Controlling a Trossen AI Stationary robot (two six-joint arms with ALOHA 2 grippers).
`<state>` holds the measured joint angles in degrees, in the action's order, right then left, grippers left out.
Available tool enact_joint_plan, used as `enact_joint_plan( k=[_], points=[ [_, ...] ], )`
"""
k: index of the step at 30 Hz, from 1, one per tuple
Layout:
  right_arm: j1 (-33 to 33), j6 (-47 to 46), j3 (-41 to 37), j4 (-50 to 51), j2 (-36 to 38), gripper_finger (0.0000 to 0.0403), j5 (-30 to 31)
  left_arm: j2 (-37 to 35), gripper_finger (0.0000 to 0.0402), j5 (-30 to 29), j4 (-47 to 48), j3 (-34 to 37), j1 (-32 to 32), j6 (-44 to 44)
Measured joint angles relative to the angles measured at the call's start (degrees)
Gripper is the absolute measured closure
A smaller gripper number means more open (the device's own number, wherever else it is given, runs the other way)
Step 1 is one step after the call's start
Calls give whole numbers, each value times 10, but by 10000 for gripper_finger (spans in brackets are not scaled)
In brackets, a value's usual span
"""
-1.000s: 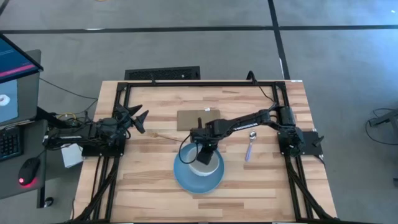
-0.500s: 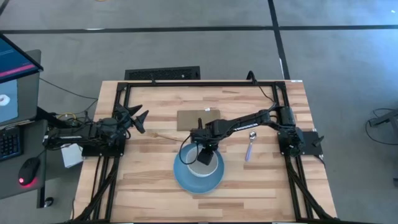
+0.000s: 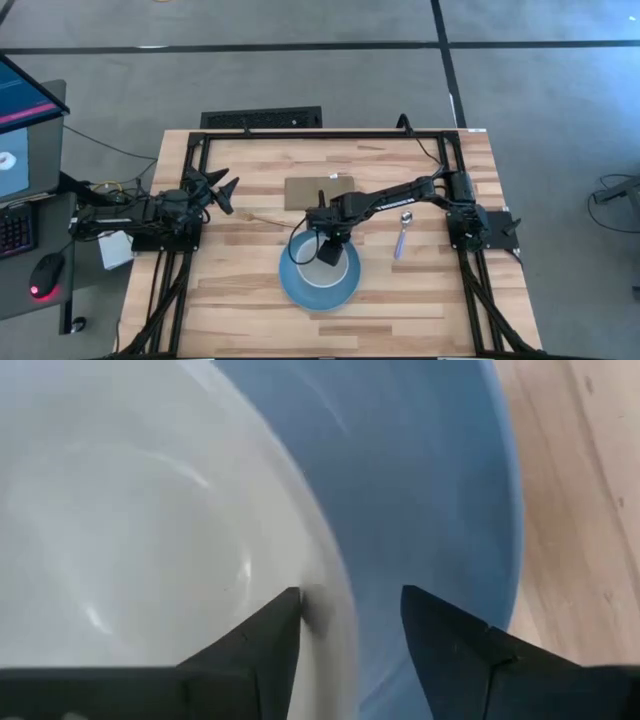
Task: Set table place
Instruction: Put the white bowl on the blue plate, then move the gold fork to the right of the blue plate
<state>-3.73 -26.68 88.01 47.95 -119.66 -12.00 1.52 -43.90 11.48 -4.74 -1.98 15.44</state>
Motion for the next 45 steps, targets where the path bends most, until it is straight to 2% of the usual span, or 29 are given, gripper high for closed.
enact_joint_plan(
  k=[10,40,45],
  points=[
    [0,1,0,0,1,173,-2,0,178,0,0,0,0,1],
    [5,-3,0,12,1,172,-19,0,178,0,0,0,0,-2],
    [5,8,33,29,1,172,-24,0,178,0,0,0,0,-2]
  ],
)
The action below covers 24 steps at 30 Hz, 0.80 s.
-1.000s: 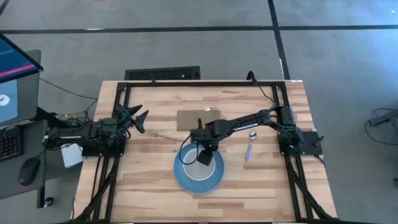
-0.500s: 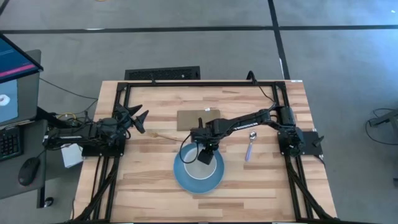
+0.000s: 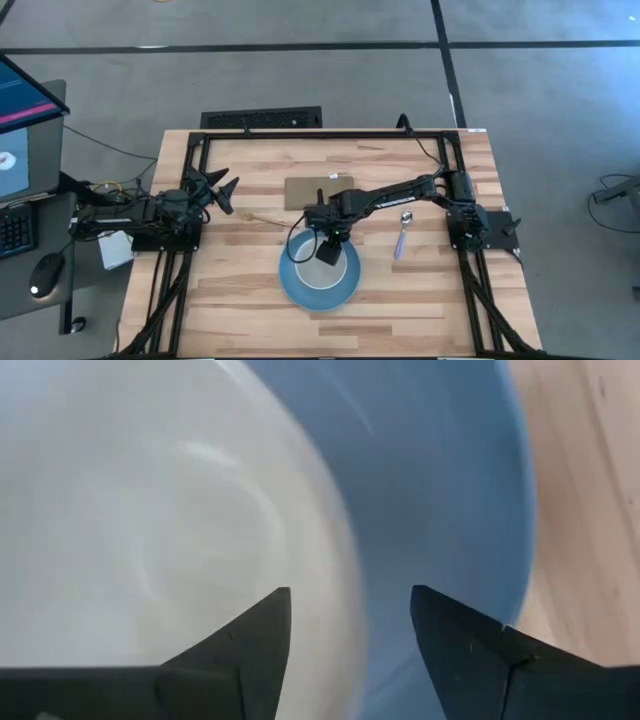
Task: Set table place
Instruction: Move the gold fork to the right of the blue plate
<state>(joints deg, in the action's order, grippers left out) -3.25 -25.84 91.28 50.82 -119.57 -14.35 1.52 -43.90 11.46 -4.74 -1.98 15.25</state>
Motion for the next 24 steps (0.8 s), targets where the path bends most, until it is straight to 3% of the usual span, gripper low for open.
enact_joint_plan(
  k=[6,19,24],
  points=[
    [0,38,54,16,0,164,6,0,178,0,0,0,0,0],
    [17,69,97,68,0,89,39,0,178,1,0,0,0,0],
    [27,99,160,104,0,81,39,0,178,1,0,0,0,0]
  ],
)
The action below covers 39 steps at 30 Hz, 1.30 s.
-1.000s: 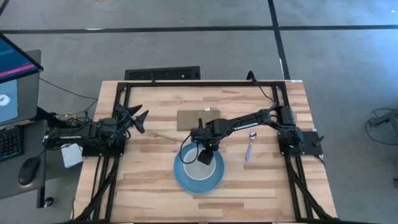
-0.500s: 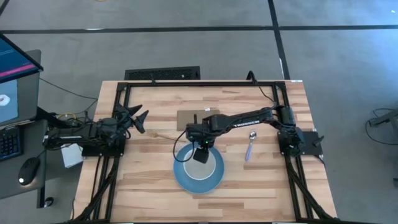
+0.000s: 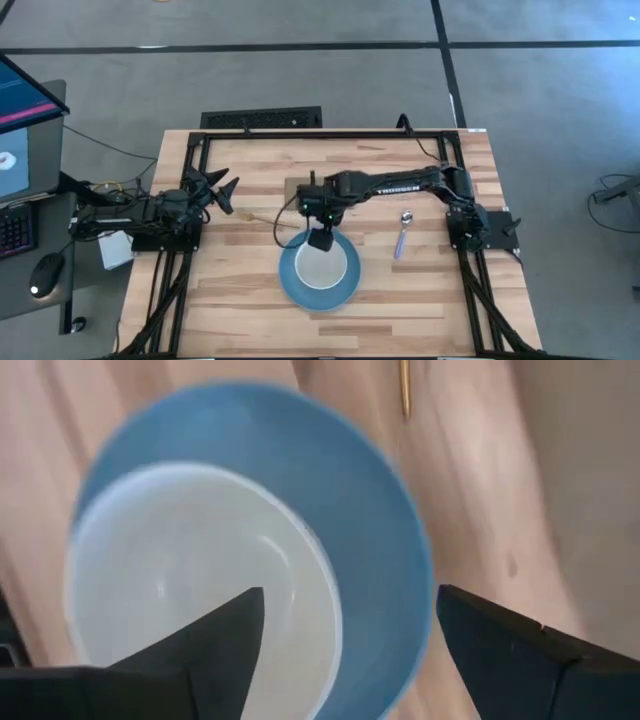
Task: Set table place
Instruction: Move the gold fork to the right of the blue plate
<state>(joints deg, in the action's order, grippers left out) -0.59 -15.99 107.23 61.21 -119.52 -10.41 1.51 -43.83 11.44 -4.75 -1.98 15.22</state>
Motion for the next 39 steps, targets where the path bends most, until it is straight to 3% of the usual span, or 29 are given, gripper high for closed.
enact_joint_plan(
  k=[8,20,31,39],
  points=[
    [21,122,107,20,0,81,0,0,178,0,0,0,0,1],
    [100,153,161,42,16,81,-2,0,178,0,0,0,0,-36],
    [169,196,147,-6,109,81,-9,0,178,-3,-5,0,0,-48],
    [209,205,3,-103,219,81,-18,0,178,-4,-5,0,0,-90]
  ],
)
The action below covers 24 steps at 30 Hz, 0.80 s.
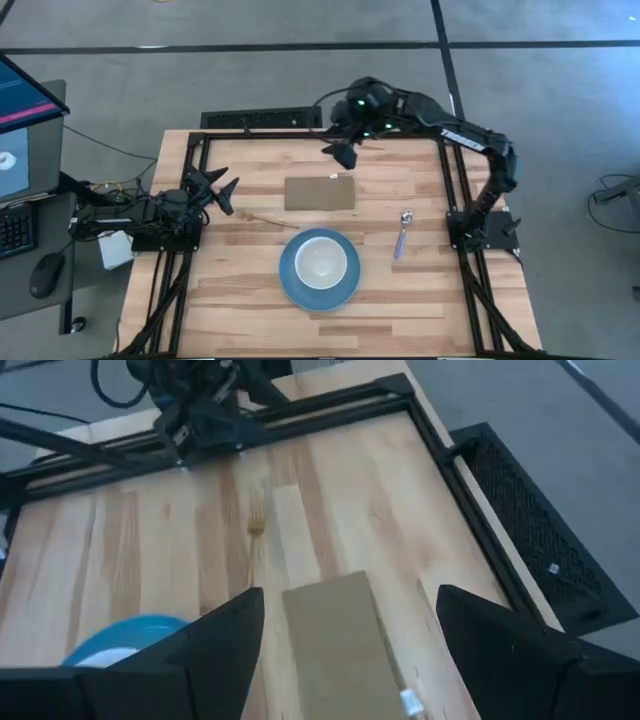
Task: Set table place
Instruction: Move the gold fork to the right of the blue plate
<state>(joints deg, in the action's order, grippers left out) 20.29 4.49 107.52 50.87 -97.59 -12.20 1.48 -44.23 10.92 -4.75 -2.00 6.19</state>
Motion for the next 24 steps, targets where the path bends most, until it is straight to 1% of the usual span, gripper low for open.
enact_joint_plan(
  k=[2,5,10,14,17,20,24],
  points=[
    [10,-4,-63,-44,37,81,-3,0,178,0,0,0,0,-15],
    [27,-18,-172,-124,102,81,-23,0,178,0,-1,0,0,-36],
    [49,-48,-353,-290,212,81,-30,0,178,0,-4,0,0,-29],
    [65,-78,-473,-409,289,81,-30,0,178,5,-4,0,0,-18],
    [72,-99,-536,-454,336,81,-30,0,178,17,-5,0,0,18],
    [76,-106,-578,-458,371,81,-30,0,178,18,-5,0,0,46],
    [76,-125,-620,-467,404,81,-30,0,178,18,-7,0,0,51]
  ],
)
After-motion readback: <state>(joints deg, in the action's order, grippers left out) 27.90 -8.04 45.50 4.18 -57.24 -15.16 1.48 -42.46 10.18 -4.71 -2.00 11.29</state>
